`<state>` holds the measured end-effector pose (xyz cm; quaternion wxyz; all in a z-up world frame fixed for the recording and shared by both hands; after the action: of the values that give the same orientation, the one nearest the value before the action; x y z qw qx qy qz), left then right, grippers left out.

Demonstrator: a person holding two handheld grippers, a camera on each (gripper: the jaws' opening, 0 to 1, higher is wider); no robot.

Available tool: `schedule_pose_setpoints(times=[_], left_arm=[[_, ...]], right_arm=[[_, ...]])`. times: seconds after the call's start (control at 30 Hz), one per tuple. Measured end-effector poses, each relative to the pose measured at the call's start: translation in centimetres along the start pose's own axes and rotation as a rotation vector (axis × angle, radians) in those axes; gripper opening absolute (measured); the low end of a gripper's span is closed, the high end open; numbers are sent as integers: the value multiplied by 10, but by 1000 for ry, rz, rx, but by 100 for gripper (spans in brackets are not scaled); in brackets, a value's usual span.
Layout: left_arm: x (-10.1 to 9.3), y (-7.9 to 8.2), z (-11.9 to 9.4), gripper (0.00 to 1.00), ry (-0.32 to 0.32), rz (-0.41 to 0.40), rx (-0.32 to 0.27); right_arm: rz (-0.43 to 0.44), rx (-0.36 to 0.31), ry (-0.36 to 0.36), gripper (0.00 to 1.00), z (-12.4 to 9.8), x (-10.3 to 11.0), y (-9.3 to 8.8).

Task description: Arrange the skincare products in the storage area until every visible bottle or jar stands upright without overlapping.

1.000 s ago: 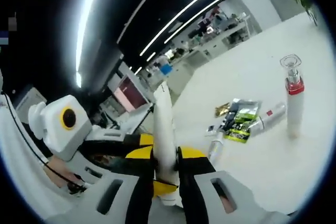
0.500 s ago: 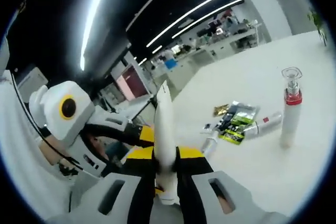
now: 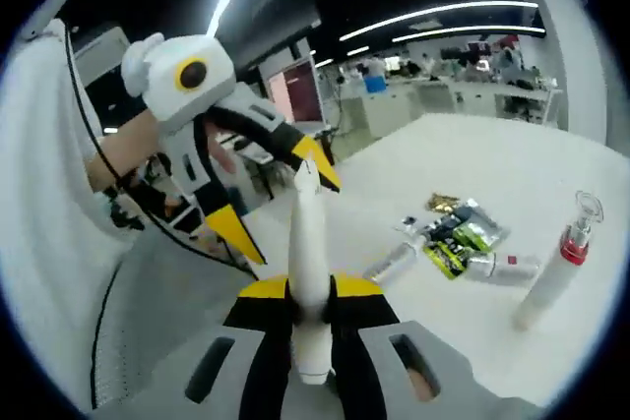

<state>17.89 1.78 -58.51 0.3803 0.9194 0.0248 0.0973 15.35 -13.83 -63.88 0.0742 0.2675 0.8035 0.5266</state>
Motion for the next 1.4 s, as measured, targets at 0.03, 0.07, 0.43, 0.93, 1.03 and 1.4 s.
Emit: schedule_pose_setpoints(times=[0.03,0.07,0.43,0.93,1.03,1.4], left_arm=[[-1,1,0,49,-11,15,6],[-1,1,-1,48,-21,49,23],[-12,5,3,42,-119,122,30],[-20,9,19,22,-192,144,-4],[-19,8,21,18,-199,141,6],[-13,11,28,14,-198,61,-44]], right_arm=[[-19,11,16,13,2,2,0],[-40,27,29,13,5,3,0],[-222,110,103,13,18,14,0],[-362,156,122,13,23,8,2],[-382,168,126,13,24,9,-1],[-371,173,51,16,21,-2,-5]])
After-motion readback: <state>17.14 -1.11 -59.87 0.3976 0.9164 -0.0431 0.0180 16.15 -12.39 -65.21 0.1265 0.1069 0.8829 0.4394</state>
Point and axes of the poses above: the point that each gripper's makers call its tool centre point, and the gripper's own axes: z roughly forward along the fingers, x roughly to its left, y roughly out of its top, the point moved 9 cm from there along -z, roughly backward along the fingers, and after that the axes turned 5 degrees about -y, right-handed, at the moved point
